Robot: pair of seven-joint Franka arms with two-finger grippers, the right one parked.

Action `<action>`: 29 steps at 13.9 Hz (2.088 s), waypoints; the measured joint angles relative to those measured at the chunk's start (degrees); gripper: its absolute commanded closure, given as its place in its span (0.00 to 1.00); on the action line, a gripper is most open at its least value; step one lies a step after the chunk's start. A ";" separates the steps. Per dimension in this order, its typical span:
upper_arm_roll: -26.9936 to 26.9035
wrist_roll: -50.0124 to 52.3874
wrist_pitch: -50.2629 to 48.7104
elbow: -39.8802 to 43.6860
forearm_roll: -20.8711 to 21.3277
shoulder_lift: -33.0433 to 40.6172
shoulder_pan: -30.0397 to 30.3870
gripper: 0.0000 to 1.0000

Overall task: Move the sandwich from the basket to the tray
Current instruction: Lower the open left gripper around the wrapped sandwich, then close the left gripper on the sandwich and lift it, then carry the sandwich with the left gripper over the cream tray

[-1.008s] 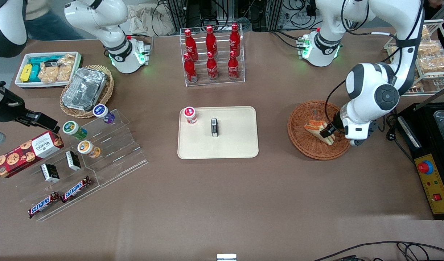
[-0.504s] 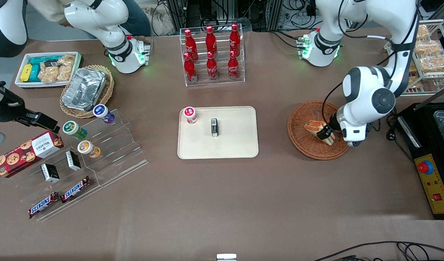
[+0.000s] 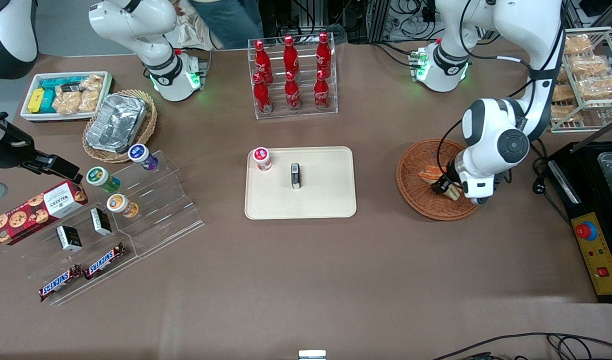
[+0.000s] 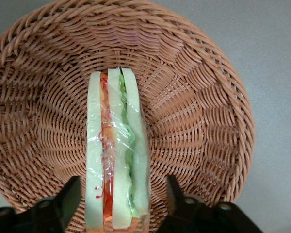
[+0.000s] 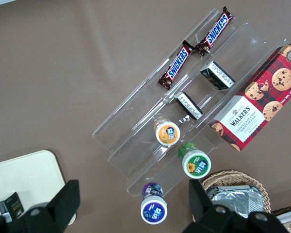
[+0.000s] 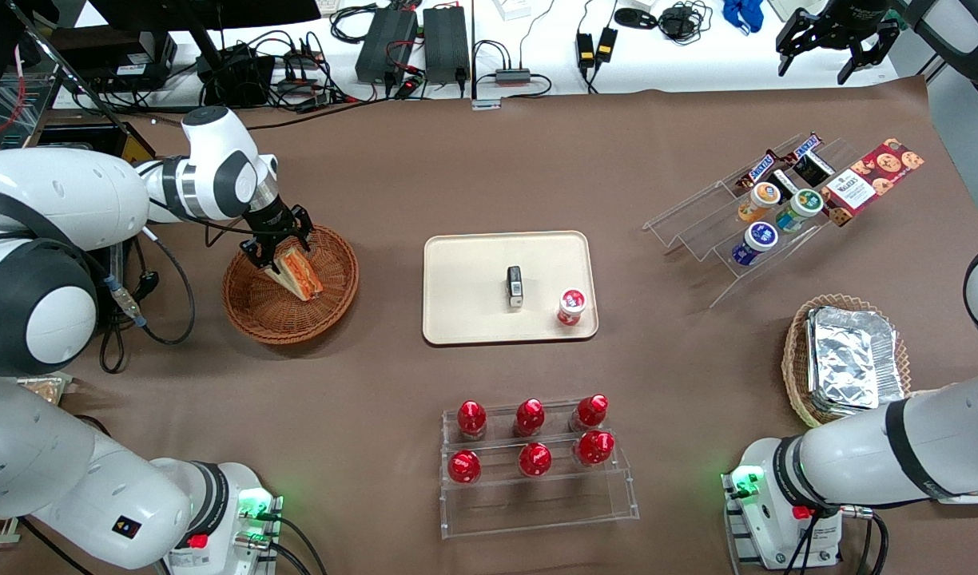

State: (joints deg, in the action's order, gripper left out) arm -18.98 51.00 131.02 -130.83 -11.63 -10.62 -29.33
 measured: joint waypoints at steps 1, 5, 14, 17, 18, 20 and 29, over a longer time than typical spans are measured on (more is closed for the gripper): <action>0.00 -0.03 0.00 0.05 0.03 0.02 0.00 1.00; -0.19 -5.42 -4.38 1.54 2.22 2.22 0.08 1.00; -0.68 -24.89 -37.68 25.67 2.27 6.69 4.15 1.00; -0.68 -32.29 -44.67 32.34 2.21 6.61 4.58 1.00; -0.67 -34.13 -46.35 34.21 2.21 6.55 4.76 1.00; 0.06 -39.11 -47.98 36.30 2.16 6.49 4.74 1.00; 15.17 -39.86 -41.20 36.76 -3.88 1.24 3.73 1.00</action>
State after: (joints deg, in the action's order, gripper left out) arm -3.81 11.14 89.82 -94.07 -15.51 -9.38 -25.61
